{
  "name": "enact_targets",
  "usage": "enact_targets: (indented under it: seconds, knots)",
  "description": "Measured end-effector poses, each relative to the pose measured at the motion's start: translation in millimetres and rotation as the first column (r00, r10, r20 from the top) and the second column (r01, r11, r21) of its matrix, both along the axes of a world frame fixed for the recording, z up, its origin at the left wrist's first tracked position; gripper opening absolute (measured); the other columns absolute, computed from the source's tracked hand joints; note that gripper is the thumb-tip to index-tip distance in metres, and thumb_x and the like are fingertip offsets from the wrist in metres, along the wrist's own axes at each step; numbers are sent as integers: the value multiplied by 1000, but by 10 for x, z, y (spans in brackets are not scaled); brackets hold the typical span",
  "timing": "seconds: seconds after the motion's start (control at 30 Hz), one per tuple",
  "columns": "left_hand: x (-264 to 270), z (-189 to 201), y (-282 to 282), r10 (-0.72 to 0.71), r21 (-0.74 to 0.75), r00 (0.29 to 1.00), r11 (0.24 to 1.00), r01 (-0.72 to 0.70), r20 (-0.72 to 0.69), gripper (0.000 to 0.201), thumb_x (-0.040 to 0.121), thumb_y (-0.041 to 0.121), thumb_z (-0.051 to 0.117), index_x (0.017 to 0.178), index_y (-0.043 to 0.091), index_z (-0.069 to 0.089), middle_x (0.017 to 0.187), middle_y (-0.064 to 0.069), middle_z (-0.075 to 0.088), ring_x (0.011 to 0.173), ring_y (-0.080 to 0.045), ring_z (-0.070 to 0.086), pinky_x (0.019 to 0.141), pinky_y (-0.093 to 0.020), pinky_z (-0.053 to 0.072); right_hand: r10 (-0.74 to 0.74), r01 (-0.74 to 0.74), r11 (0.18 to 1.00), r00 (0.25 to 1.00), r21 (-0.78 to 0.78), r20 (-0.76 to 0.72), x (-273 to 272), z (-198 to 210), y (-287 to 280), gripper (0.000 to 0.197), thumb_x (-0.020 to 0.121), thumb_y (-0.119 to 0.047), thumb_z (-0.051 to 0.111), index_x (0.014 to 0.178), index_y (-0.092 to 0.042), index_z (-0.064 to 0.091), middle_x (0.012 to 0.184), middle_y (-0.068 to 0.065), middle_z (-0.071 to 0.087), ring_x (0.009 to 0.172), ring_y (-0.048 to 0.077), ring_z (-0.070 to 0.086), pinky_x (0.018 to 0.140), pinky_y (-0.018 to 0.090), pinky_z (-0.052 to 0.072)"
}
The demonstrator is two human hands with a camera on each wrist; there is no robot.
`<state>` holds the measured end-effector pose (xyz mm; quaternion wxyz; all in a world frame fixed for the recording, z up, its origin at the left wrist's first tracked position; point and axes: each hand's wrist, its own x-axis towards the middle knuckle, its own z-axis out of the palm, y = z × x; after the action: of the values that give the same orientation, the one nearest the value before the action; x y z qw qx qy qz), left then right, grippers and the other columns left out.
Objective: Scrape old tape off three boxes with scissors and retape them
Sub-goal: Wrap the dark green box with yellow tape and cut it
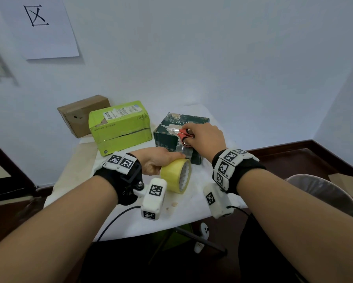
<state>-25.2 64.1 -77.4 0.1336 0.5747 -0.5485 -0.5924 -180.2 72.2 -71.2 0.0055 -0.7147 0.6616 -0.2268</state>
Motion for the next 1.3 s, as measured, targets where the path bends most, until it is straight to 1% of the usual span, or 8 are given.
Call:
enact_targets:
  seconds: [0.33,0.63,0.7,0.8,0.9,1.1,1.2,1.3]
  knots:
    - [64,22,-45,-67,71,994,996,61,84,43,93,31,61,123,0,58,119,-18,66,92,-24,63,88,-34,53,11,-11,1000,1000,23,16,-1,12,5,32,88,-33,58,121,-36,57,108,-2,67,100,25,60,78,32,49]
    - [68,-22,-13,120,79,975,991,-107,-187,15,93,16,61,98,2,63,75,-13,70,64,-19,67,55,-28,58,32,-42,997,986,57,165,-46,4,3,33,86,-31,62,118,-36,59,113,-7,67,104,21,60,83,31,48]
    - [53,-31,-4,152,49,969,988,-145,-193,13,93,16,61,95,3,64,74,-13,70,64,-19,66,58,-28,59,79,-109,992,930,64,359,-111,65,5,32,84,-26,64,116,-31,63,112,-6,68,105,15,61,89,32,50]
    - [13,-26,10,131,20,980,991,-129,-151,13,92,15,62,100,5,65,82,-12,71,68,-20,66,67,-31,59,116,-176,984,698,13,707,-257,194,61,31,86,-10,64,116,-14,64,99,6,70,84,10,66,82,24,55]
    - [-31,-31,26,122,1,987,992,-123,-108,18,91,14,64,105,3,65,89,-15,69,74,-23,65,80,-37,56,39,-247,962,550,118,834,-394,287,178,24,92,-9,59,116,-7,61,83,11,69,62,13,68,72,28,57]
    - [-62,-15,71,157,-9,985,987,-158,-67,22,89,14,66,107,2,64,83,-16,69,69,-24,65,75,-37,57,-119,-435,677,731,593,672,-555,302,340,23,95,-37,53,104,-16,50,63,1,58,60,13,66,65,22,53]
    - [-57,7,102,172,6,984,985,-172,-53,17,90,15,65,102,4,64,75,-13,69,61,-21,64,61,-32,56,-173,-416,550,792,724,586,-614,285,297,44,76,-61,62,89,-19,57,63,0,51,59,16,57,67,25,42]
    - [-51,7,111,185,8,981,983,-184,-54,24,90,17,65,109,2,63,80,-14,69,65,-22,64,64,-35,55,-125,-379,473,865,795,486,-702,279,252,54,52,-64,80,86,-23,70,61,-1,54,61,17,45,70,28,33]
